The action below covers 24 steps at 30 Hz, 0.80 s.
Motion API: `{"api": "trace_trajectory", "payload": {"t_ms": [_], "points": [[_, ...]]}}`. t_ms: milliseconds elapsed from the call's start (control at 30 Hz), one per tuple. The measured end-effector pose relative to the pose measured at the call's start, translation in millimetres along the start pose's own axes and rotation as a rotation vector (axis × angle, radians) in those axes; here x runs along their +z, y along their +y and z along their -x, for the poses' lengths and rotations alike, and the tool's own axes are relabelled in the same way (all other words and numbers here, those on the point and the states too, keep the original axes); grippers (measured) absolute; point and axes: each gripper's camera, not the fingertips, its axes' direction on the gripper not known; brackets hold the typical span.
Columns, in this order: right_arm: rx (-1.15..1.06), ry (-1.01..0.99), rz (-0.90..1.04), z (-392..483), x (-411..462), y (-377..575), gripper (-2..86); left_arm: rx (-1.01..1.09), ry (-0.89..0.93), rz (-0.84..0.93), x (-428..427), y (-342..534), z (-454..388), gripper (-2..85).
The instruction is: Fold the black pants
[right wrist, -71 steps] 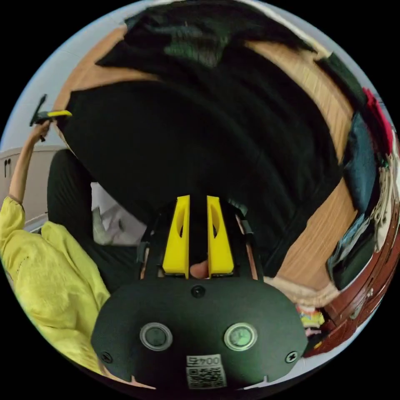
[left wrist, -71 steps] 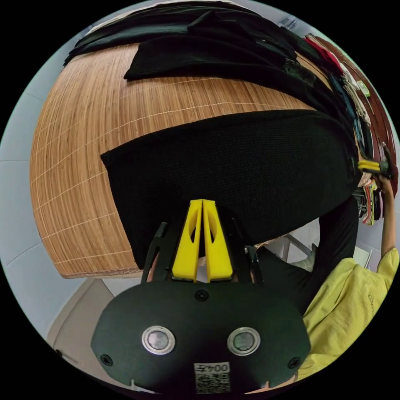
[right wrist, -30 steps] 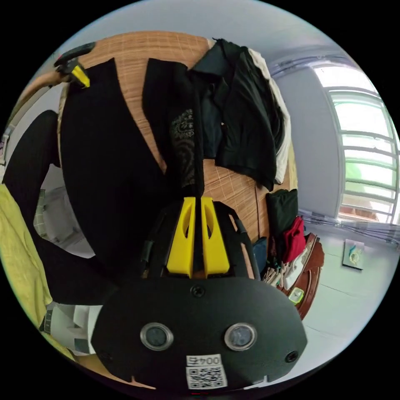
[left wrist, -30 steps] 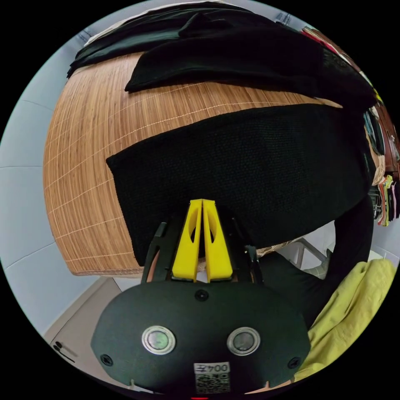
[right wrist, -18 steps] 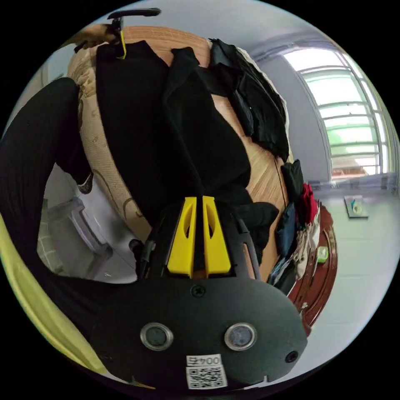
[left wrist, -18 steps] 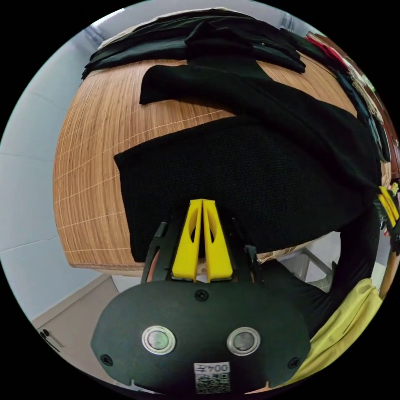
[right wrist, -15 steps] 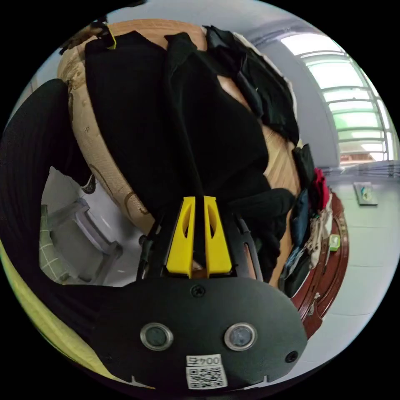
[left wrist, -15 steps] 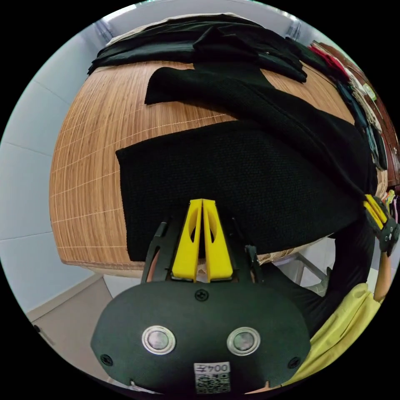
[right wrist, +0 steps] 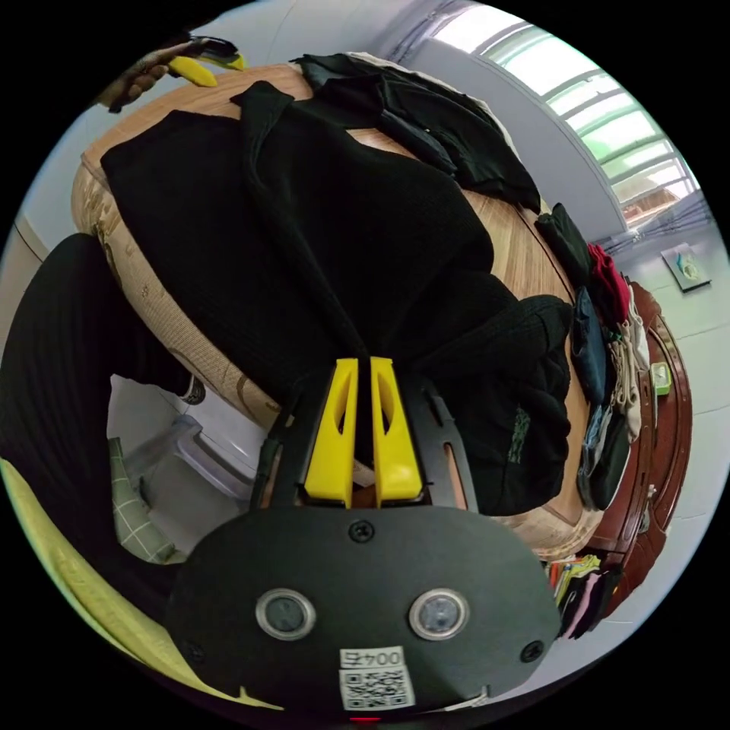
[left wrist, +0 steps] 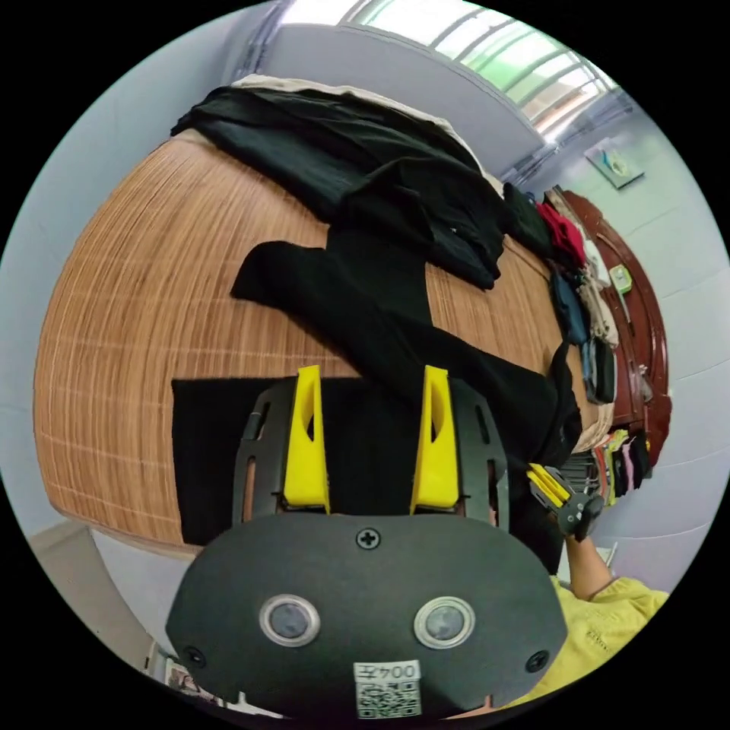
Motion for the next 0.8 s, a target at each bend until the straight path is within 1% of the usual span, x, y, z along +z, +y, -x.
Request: {"api": "trace_trajectory", "payload": {"t_ms": [167, 233, 300, 367, 467, 533, 600, 667, 733, 767, 800], "points": [[0.018, -0.039, -0.038, -8, -10, 23, 4.2, 0.061, -0.166, 0.091, 49, -40, -37, 19.5], [0.003, -0.048, -0.047, -10, -16, 33, 4.2, 0.069, -0.237, 0.161, 77, -45, -42, 20.8], [0.0, -0.059, -0.051, -13, -20, 39, 4.2, 0.057, -0.264, 0.21, 91, -43, -36, 20.5], [0.002, -0.072, -0.054, -17, -24, 45, 4.2, 0.023, -0.266, 0.202, 88, -36, -25, 18.9], [0.013, -0.097, -0.062, -24, -31, 55, 4.2, -0.055, -0.165, 0.138, 64, -17, 8, 12.5], [0.023, -0.113, -0.066, -29, -37, 62, 4.2, -0.091, 0.027, 0.106, 46, 2, 39, 4.8], [0.025, -0.12, -0.065, -32, -42, 66, 4.2, -0.145, 0.14, 0.038, 25, 20, 61, 2.1], [0.027, -0.124, -0.061, -35, -47, 70, 4.2, -0.136, 0.178, -0.041, -3, 40, 70, 1.2], [0.03, -0.128, -0.051, -39, -53, 74, 4.2, -0.058, 0.177, -0.171, -53, 75, 66, 0.6], [0.031, -0.128, -0.049, -40, -55, 75, 4.2, -0.04, 0.174, -0.2, -66, 87, 65, 0.5], [0.031, -0.126, -0.047, -42, -58, 77, 4.2, -0.014, 0.171, -0.272, -94, 115, 64, 0.4]]}}
